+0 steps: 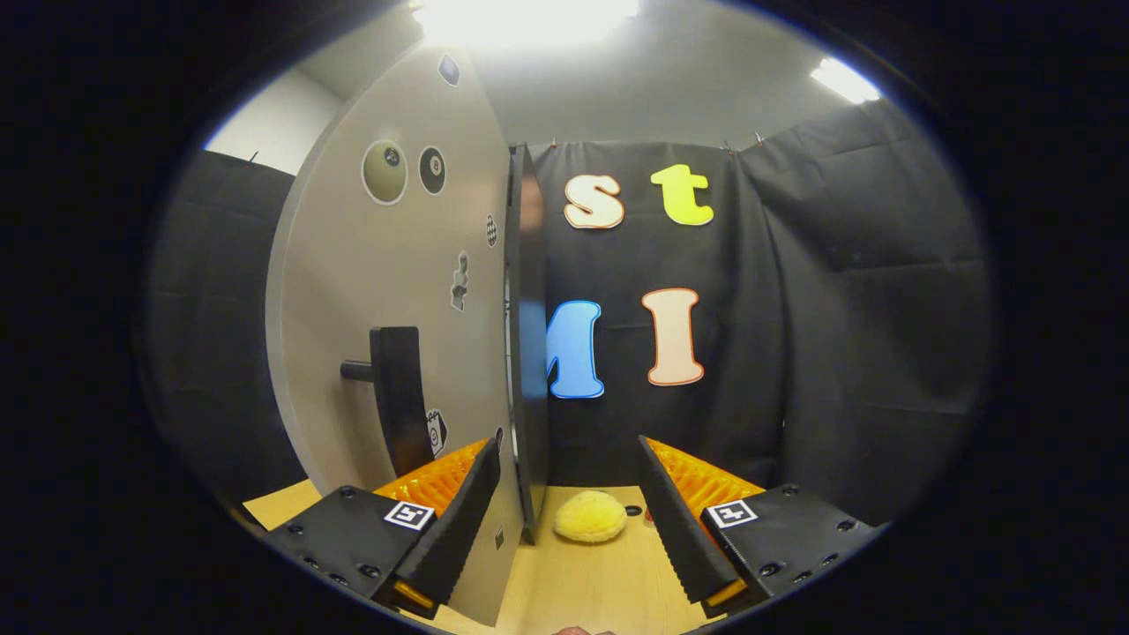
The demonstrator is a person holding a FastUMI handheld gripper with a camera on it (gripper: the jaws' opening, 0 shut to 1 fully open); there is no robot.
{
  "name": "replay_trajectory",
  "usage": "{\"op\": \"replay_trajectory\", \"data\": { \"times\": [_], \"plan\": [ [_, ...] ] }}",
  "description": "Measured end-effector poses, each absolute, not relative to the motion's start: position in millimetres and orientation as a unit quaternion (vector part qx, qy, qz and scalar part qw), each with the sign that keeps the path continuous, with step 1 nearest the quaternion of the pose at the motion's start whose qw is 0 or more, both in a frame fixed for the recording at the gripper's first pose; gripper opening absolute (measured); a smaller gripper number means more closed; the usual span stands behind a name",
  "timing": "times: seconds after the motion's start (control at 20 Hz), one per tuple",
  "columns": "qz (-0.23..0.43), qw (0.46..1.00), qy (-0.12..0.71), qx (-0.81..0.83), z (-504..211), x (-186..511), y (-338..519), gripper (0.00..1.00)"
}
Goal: Open the shoe cabinet door, grab the shoes and put them into the shoe cabinet, then close the shoe cabinet door.
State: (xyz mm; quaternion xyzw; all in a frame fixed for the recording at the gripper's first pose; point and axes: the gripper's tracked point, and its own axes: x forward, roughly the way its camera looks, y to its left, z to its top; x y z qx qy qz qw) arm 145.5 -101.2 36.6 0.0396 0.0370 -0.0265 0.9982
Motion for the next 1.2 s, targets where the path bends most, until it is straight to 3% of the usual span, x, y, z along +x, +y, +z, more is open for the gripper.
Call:
{"op": "replay_trajectory", "data": {
  "times": [0.4, 1.2],
  "plan": [
    [-0.075, 0.995, 0.047, 0.035, 39, 139, -79, 0.97],
    [-0.036, 0.997, 0.059, 0.039, 29, 186, 100, 0.97]
  ]
}}
